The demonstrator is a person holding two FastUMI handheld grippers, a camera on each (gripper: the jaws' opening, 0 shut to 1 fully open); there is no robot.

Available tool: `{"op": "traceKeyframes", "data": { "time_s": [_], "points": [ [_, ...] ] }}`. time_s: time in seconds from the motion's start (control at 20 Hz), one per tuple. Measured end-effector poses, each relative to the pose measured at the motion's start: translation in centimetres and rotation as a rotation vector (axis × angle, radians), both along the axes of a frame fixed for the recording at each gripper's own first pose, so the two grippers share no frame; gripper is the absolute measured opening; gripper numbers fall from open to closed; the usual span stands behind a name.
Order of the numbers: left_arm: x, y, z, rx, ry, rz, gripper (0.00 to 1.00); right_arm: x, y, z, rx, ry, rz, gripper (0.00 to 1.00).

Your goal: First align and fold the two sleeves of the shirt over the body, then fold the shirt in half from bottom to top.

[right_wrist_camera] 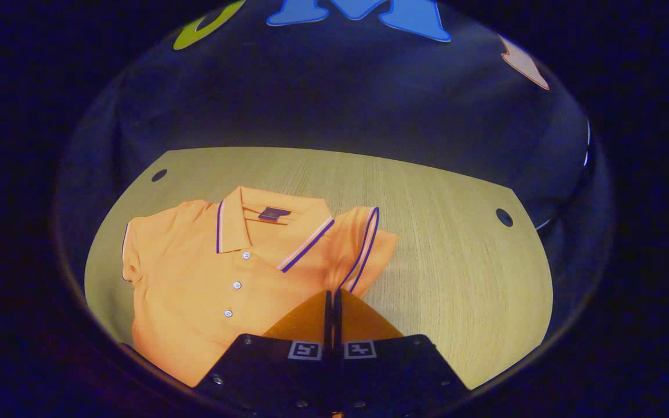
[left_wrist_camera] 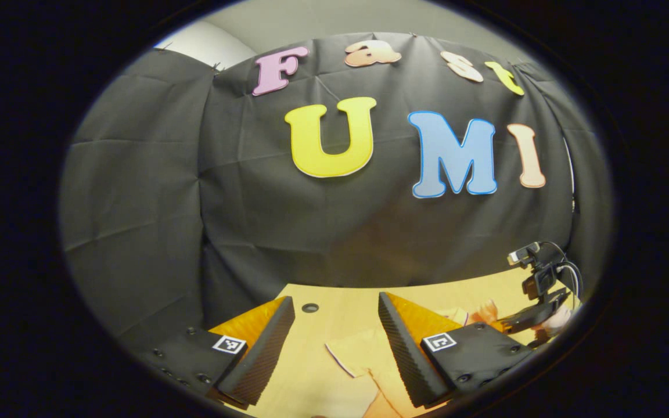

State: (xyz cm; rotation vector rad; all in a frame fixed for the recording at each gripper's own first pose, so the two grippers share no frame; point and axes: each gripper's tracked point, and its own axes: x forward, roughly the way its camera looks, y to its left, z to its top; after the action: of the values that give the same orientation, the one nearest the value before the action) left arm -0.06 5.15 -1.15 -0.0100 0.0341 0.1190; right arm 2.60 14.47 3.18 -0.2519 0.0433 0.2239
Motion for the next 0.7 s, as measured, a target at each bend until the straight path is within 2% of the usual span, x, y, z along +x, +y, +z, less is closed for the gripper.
{"op": "traceKeyframes", "data": {
  "time_s": [0.25, 0.35, 0.4, 0.45, 0.55, 0.7],
  "points": [
    [-0.4, 0.9, -0.5, -0.013, 0.008, 0.018, 0.95, -0.3, 4.5, -3.2, -0.086, 0.061, 0.076, 0.0],
    [-0.5, 1.1, -0.7, -0.013, 0.012, 0.02, 0.95, -0.9, 5.1, -3.8, -0.093, 0.078, 0.094, 0.11],
    [-0.4, 1.0, -0.7, -0.015, 0.014, 0.018, 0.95, -1.2, 5.3, -3.6, -0.086, 0.079, 0.103, 0.19],
    [-0.4, 1.0, -0.8, -0.016, 0.016, 0.015, 0.95, -1.3, 5.3, -3.3, -0.075, 0.072, 0.11, 0.23],
    [-0.3, 0.7, -1.0, -0.02, 0.019, 0.009, 0.94, -1.8, 5.6, -2.8, -0.06, 0.064, 0.118, 0.43],
    [0.4, 0.1, -2.0, -0.023, 0.035, -0.014, 0.95, -3.1, 5.0, -1.7, -0.04, 0.033, 0.117, 0.49]
  ]
}}
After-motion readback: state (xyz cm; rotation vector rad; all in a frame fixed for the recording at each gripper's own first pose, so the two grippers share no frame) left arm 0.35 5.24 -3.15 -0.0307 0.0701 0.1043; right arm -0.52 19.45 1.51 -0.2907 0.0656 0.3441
